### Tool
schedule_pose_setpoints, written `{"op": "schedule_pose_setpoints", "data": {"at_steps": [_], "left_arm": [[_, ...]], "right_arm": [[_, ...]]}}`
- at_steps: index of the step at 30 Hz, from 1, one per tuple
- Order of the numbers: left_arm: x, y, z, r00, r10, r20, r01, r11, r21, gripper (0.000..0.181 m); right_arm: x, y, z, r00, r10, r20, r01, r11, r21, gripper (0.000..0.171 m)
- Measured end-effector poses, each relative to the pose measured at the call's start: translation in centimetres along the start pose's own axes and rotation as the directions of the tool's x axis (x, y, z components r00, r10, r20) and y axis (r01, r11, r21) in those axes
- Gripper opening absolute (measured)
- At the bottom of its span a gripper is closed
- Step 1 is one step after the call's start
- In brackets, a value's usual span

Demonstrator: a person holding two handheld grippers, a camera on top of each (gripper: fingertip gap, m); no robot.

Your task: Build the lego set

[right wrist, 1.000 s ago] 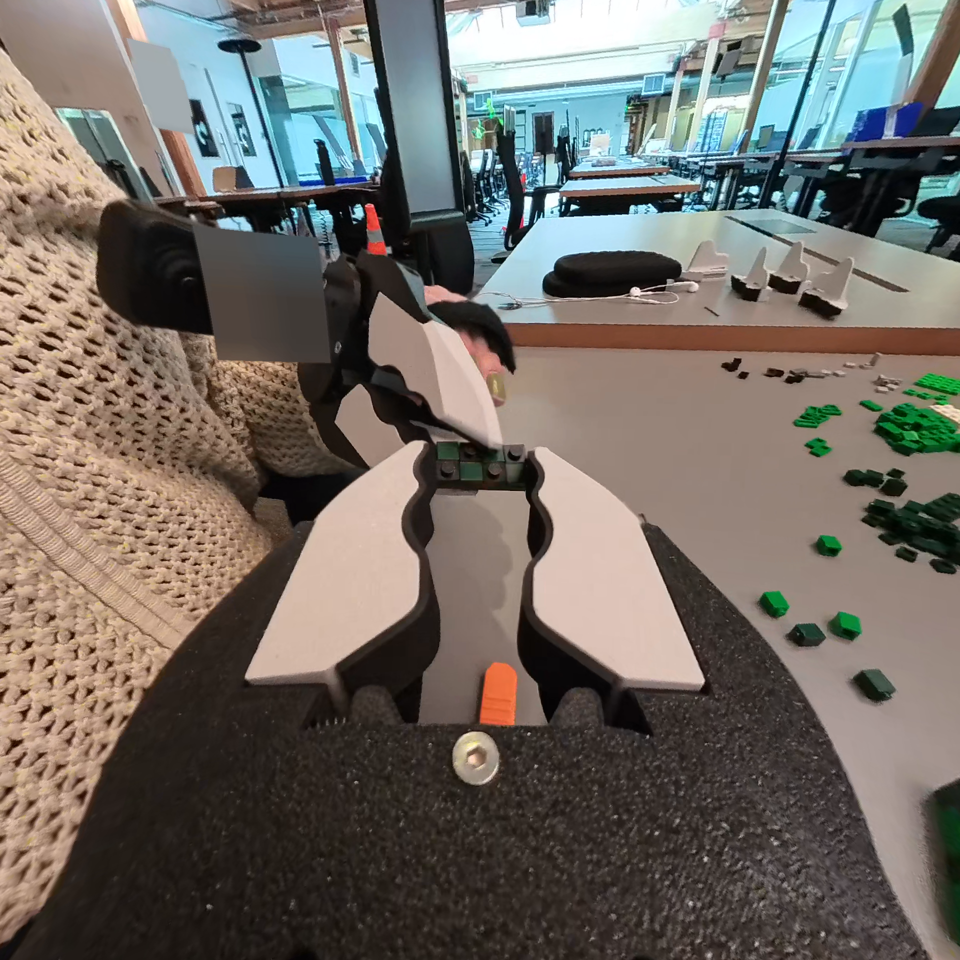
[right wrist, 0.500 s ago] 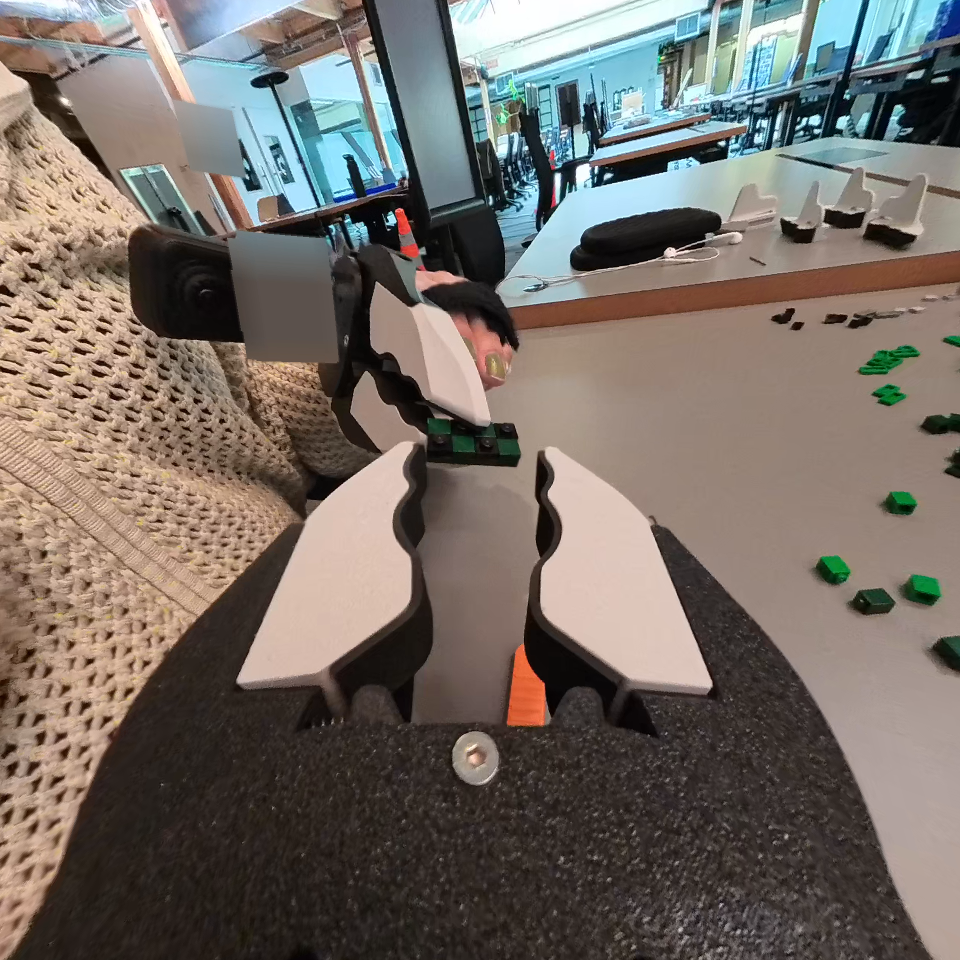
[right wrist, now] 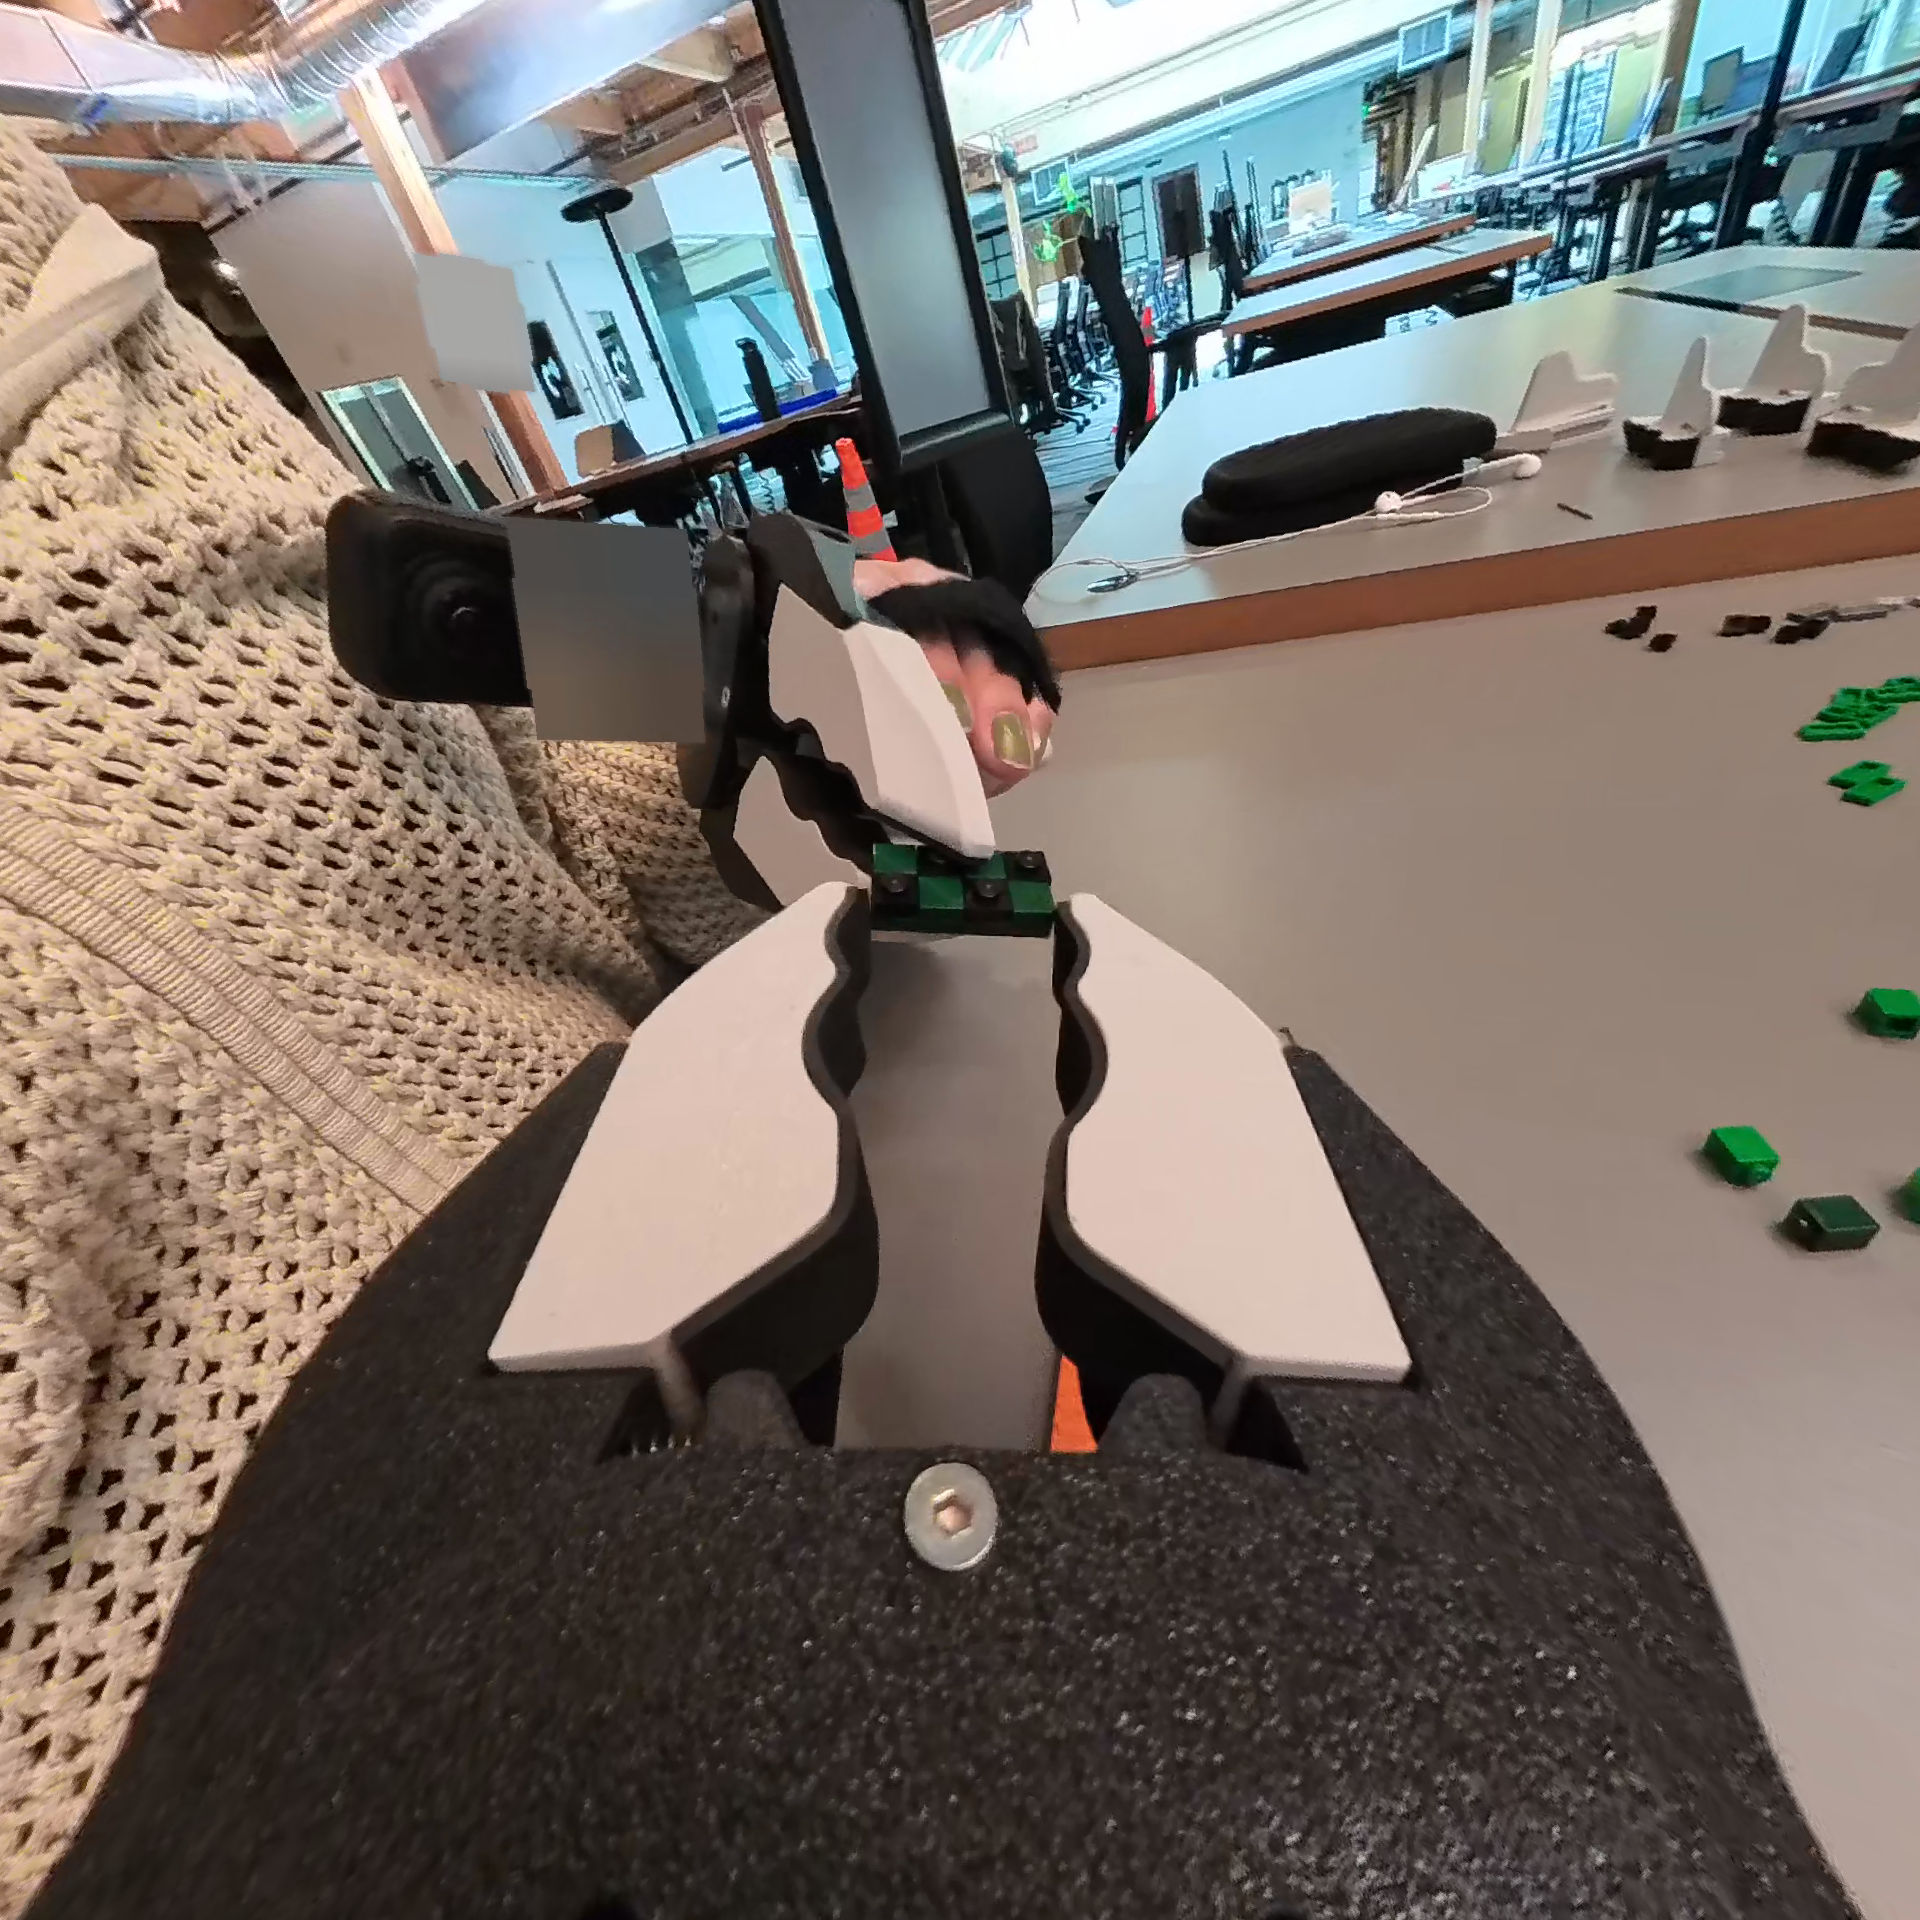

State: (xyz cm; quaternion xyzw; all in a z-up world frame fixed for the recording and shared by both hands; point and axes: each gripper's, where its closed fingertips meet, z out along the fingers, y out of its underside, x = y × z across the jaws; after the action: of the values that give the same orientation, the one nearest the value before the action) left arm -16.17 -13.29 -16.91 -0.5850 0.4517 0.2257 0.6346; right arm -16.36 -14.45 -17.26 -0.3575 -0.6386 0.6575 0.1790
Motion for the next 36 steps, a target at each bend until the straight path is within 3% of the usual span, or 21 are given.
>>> {"op": "schedule_pose_setpoints", "data": {"at_steps": [5, 9, 11, 15, 22, 30, 36], "left_arm": [[0.3, 0.2, 0.1, 0.997, -0.073, -0.033, 0.073, 0.997, -0.004, 0.012], [0.5, 0.8, -0.1, 0.953, -0.289, -0.095, 0.289, 0.957, -0.011, 0.033], [0.5, 1.2, -0.2, 0.892, -0.433, -0.129, 0.434, 0.901, -0.025, 0.034], [0.6, 0.9, -0.7, 0.69, -0.678, -0.252, 0.69, 0.722, -0.052, 0.03], [0.0, 0.1, -1.3, 0.497, -0.795, -0.346, 0.838, 0.544, -0.044, 0.04], [0.6, 0.0, -1.0, 0.563, -0.756, -0.333, 0.79, 0.611, -0.05, 0.041], [0.4, -0.1, -0.9, 0.571, -0.752, -0.328, 0.79, 0.613, -0.029, 0.033]], "right_arm": [[0.1, 0.2, -0.1, 0.999, -0.035, -0.023, 0.035, 0.999, -0.026, 0.033], [0.2, 0.2, -0.1, 0.993, -0.106, -0.05, 0.104, 0.994, -0.033, 0.033], [0.2, 0.3, -0.1, 0.987, -0.149, -0.063, 0.146, 0.988, -0.042, 0.033], [0.1, 0.6, 0.2, 0.969, -0.233, -0.078, 0.228, 0.972, -0.062, 0.033], [0.1, 0.1, 0.0, 0.958, -0.27, -0.096, 0.266, 0.963, -0.044, 0.033], [0.0, 0.4, 0.3, 0.957, -0.277, -0.085, 0.273, 0.96, -0.055, 0.033], [-0.2, 0.4, 0.3, 0.957, -0.28, -0.077, 0.276, 0.96, -0.051, 0.033]]}}
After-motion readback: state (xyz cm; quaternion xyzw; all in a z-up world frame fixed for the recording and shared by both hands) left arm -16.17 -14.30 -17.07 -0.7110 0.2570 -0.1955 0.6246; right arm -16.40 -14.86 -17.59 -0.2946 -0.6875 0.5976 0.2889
